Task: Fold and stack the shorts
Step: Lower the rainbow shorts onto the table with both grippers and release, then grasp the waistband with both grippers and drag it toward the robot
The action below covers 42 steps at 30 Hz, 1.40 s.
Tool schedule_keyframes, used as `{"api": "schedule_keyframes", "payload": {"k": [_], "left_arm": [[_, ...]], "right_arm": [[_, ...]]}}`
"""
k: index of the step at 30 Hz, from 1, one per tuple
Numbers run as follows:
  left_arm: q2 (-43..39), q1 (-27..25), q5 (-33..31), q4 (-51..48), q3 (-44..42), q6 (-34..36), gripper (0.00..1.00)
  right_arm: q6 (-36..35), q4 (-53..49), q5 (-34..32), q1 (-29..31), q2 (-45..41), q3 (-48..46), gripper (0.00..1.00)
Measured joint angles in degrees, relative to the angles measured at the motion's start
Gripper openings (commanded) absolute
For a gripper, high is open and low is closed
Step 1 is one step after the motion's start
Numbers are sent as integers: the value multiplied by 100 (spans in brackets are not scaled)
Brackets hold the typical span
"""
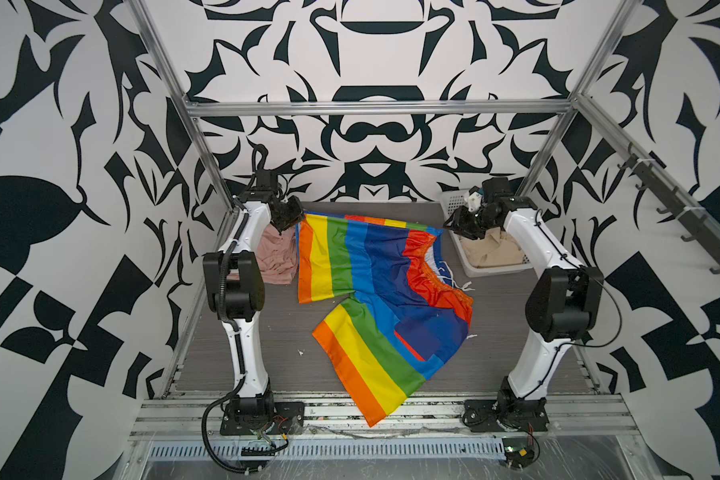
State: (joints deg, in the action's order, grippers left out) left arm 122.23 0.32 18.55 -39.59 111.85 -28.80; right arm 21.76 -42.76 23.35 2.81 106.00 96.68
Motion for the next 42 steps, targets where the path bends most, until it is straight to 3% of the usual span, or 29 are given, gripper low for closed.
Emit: {"api": "schedule_keyframes", "payload": {"k": [2, 3, 6, 7, 12, 16, 23, 26, 32, 42], "left_arm": [[0, 120, -48, -7, -125, 2, 3], [0, 164, -52, -7, -164, 4, 21], [-4, 271, -57, -48, -181, 15, 91], [-13, 278, -55, -66, -157, 15, 100], [-85, 79, -122, -433, 138, 125, 99], [-343, -529, -240, -660, 431, 260, 100], [-505, -2079, 883, -70, -42, -44, 99], [-341, -2326, 1163, 229, -592, -199, 99], [-22, -2201, 1300, 444, -1685, -361, 99], [-463, -2157, 1530, 1196, -3132, -481, 99]], "right_arm": [[-66, -24, -111, 114, -238, -332, 55], [-81, -28, -151, 186, -352, -501, 56], [-90, -2, -212, 431, -782, -1204, 61], [-94, -13, -223, 520, -938, -1453, 64], [-66, 17, -254, 955, -1609, -2601, 74], [81, 219, -129, 1222, -1845, -3484, 75], [245, 605, -46, 1298, -1646, -4240, 76], [229, 789, -107, 1290, -1421, -4236, 76], [210, 748, -278, 1174, -726, -3805, 77], [160, 562, -623, 1091, 935, -1565, 76]]}}
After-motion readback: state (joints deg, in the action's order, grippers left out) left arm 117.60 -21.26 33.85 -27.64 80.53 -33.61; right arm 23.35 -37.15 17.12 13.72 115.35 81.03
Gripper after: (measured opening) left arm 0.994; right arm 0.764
